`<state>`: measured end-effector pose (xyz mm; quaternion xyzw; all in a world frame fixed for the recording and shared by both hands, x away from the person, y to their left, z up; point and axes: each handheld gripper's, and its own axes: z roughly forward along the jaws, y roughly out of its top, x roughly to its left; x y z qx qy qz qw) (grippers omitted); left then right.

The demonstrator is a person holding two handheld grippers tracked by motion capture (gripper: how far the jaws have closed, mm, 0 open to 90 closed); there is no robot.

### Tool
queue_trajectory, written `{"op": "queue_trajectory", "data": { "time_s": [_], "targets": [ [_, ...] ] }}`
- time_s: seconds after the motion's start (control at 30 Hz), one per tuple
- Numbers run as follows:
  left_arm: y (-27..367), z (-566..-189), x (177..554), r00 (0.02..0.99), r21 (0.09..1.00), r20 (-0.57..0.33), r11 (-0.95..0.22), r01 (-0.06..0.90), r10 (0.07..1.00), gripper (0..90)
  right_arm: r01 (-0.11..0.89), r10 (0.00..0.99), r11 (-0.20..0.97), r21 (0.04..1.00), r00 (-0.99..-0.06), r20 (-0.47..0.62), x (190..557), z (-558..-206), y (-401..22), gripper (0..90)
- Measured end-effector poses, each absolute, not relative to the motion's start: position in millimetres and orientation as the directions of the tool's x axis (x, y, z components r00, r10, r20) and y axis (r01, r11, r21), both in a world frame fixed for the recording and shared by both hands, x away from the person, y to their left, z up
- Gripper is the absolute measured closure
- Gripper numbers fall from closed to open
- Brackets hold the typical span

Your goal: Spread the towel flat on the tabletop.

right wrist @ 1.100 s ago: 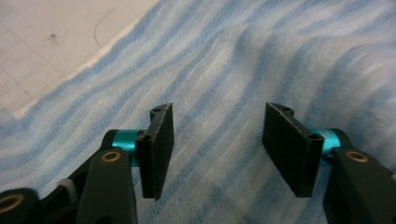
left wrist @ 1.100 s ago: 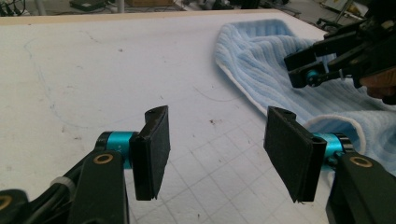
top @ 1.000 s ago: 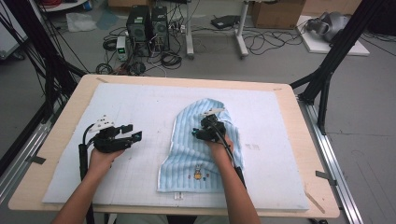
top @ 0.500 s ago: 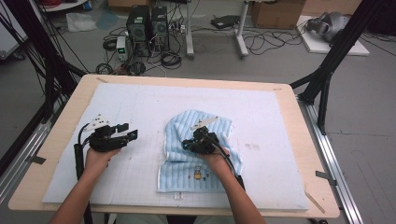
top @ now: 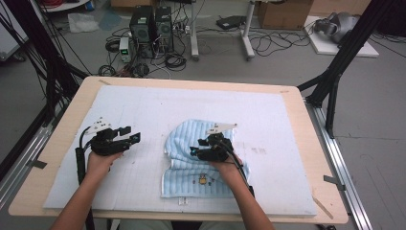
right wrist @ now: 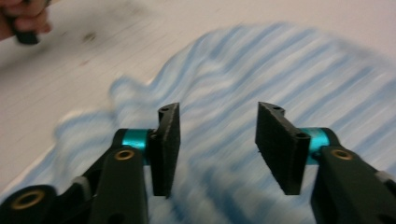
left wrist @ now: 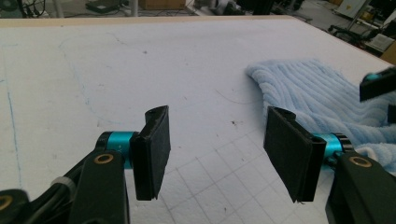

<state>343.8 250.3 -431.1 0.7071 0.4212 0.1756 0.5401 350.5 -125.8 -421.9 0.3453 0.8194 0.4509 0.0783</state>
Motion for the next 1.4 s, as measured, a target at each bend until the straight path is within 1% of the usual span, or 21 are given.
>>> {"op": "queue_trajectory", "data": {
  "time_s": [0.1, 0.2, 0.4, 0.47, 0.5, 0.53, 0.57, 0.6, 0.63, 0.67, 0.7, 0.87, 1.07, 1.17, 1.3, 1.33, 1.4],
  "targets": [
    [252.1, -430.9, 344.0, 0.577, 0.912, -0.212, -0.052, 0.407, 0.789, 41.3, 0.499, 0.67, 0.35, 0.793, -0.725, 0.161, 363.7, -416.9, -114.7, 44.0],
    [254.3, -430.2, 343.7, 0.574, 0.913, -0.214, -0.047, 0.406, 0.791, 41.3, 0.505, 0.683, 0.367, 0.781, -0.716, 0.142, 378.6, -416.8, -95.5, 43.8],
    [258.2, -430.7, 343.4, 0.57, 0.91, -0.217, -0.047, 0.412, 0.792, 41.3, 0.511, 0.691, 0.45, 0.732, -0.719, 0.077, 400.0, -428.7, -54.5, 49.0],
    [257.7, -431.0, 343.1, 0.571, 0.91, -0.218, -0.048, 0.413, 0.792, 41.3, 0.519, 0.691, 0.469, 0.715, -0.72, 0.069, 404.4, -433.2, -44.7, 51.6],
    [257.5, -430.9, 342.9, 0.571, 0.909, -0.218, -0.049, 0.415, 0.792, 41.3, 0.52, 0.691, 0.479, 0.708, -0.72, 0.062, 405.8, -435.4, -40.9, 54.8],
    [257.4, -431.0, 342.9, 0.574, 0.909, -0.213, -0.055, 0.413, 0.791, 41.3, 0.513, 0.691, 0.501, 0.697, -0.722, 0.035, 406.5, -437.4, -37.8, 60.1],
    [257.1, -431.1, 342.6, 0.575, 0.909, -0.212, -0.058, 0.413, 0.79, 41.3, 0.509, 0.688, 0.516, 0.69, -0.726, 0.021, 407.0, -439.4, -36.1, 63.2],
    [256.9, -431.3, 342.5, 0.576, 0.908, -0.211, -0.06, 0.415, 0.79, 41.3, 0.504, 0.69, 0.52, 0.69, -0.724, 0.009, 407.1, -439.5, -35.8, 69.3],
    [256.6, -431.5, 342.6, 0.575, 0.908, -0.212, -0.058, 0.415, 0.79, 41.3, 0.5, 0.69, 0.524, 0.69, -0.724, 0.001, 407.0, -438.8, -36.4, 76.8],
    [256.6, -431.6, 342.7, 0.575, 0.907, -0.214, -0.058, 0.418, 0.79, 41.2, 0.499, 0.689, 0.528, 0.687, -0.725, -0.003, 406.9, -438.2, -37.1, 81.7],
    [256.6, -431.6, 342.7, 0.575, 0.907, -0.214, -0.057, 0.417, 0.79, 41.3, 0.498, 0.686, 0.531, 0.686, -0.727, -0.003, 406.9, -436.5, -39.0, 83.3],
    [258.8, -431.3, 342.3, 0.57, 0.908, -0.217, -0.051, 0.416, 0.793, 41.3, 0.476, 0.684, 0.458, 0.751, -0.728, 0.044, 398.2, -420.2, -58.9, 83.4],
    [257.5, -431.1, 341.9, 0.57, 0.906, -0.212, -0.058, 0.418, 0.794, 41.3, 0.452, 0.692, 0.398, 0.798, -0.719, 0.062, 380.5, -406.0, -103.8, 83.1],
    [256.6, -431.4, 342.3, 0.57, 0.906, -0.214, -0.057, 0.418, 0.793, 41.3, 0.457, 0.684, 0.406, 0.792, -0.726, 0.069, 369.9, -407.1, -123.3, 83.2],
    [254.1, -432.2, 343.2, 0.576, 0.904, -0.209, -0.068, 0.421, 0.791, 41.3, 0.459, 0.684, 0.449, 0.767, -0.728, 0.036, 355.4, -414.7, -139.9, 83.2],
    [253.3, -432.3, 343.2, 0.577, 0.905, -0.208, -0.068, 0.419, 0.79, 41.3, 0.463, 0.691, 0.46, 0.758, -0.722, 0.022, 353.1, -417.8, -144.2, 83.2],
    [251.1, -432.3, 343.3, 0.582, 0.906, -0.209, -0.069, 0.419, 0.785, 41.4, 0.486, 0.707, 0.455, 0.746, -0.707, 0.028, 352.1, -423.4, -149.2, 83.1]
  ]
}}
